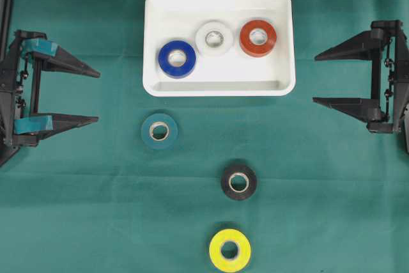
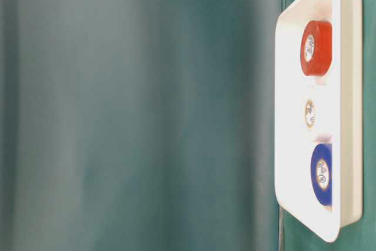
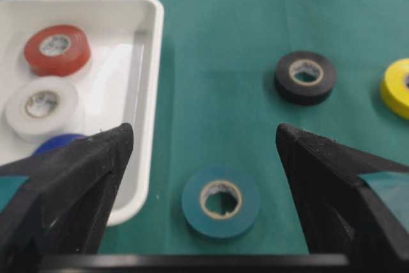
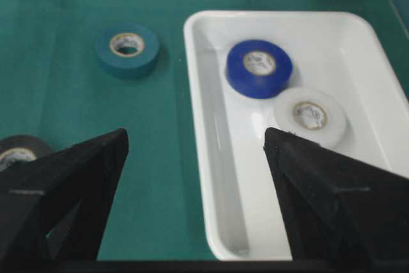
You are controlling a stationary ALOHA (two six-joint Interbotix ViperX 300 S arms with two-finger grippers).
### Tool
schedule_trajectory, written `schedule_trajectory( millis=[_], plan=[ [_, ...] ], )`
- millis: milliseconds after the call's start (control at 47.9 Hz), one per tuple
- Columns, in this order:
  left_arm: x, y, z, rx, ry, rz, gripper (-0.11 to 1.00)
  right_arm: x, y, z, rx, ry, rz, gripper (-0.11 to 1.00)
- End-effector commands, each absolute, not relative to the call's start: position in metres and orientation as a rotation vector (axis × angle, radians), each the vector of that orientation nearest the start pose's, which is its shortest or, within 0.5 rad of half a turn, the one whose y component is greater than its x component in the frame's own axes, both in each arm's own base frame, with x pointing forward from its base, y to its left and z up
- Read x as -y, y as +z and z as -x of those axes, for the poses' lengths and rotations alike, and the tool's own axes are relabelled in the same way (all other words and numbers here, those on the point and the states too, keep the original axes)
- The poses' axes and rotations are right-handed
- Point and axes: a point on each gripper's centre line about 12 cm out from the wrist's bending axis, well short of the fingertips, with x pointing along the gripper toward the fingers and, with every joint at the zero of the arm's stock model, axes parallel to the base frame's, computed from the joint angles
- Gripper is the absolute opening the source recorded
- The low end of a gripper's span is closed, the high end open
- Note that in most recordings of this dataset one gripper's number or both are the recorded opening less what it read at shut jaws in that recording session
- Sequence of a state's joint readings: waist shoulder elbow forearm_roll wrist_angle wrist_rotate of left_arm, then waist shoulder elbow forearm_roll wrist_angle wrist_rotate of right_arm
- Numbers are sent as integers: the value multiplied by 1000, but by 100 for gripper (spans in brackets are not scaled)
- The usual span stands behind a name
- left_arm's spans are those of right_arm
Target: Pick up the tape from a random location and place it into the white case.
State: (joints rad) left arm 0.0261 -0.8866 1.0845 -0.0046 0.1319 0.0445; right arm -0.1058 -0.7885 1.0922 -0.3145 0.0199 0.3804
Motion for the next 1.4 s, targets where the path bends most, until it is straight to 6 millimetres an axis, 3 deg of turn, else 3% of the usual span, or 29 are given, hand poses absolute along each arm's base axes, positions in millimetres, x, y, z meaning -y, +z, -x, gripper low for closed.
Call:
schedule_trajectory(
  millis=[0, 521, 1377],
  plan=[
    [-5, 267, -212, -296, 19, -30, 94, 23, 257, -228, -274, -100, -65, 81],
    [-4, 247, -211, -286, 14, -29, 94, 19, 242, -229, -250, -64, -71, 81],
    [-4, 247, -211, -282, 15, -23, 94, 18, 241, -231, -255, -61, -73, 81]
  ],
)
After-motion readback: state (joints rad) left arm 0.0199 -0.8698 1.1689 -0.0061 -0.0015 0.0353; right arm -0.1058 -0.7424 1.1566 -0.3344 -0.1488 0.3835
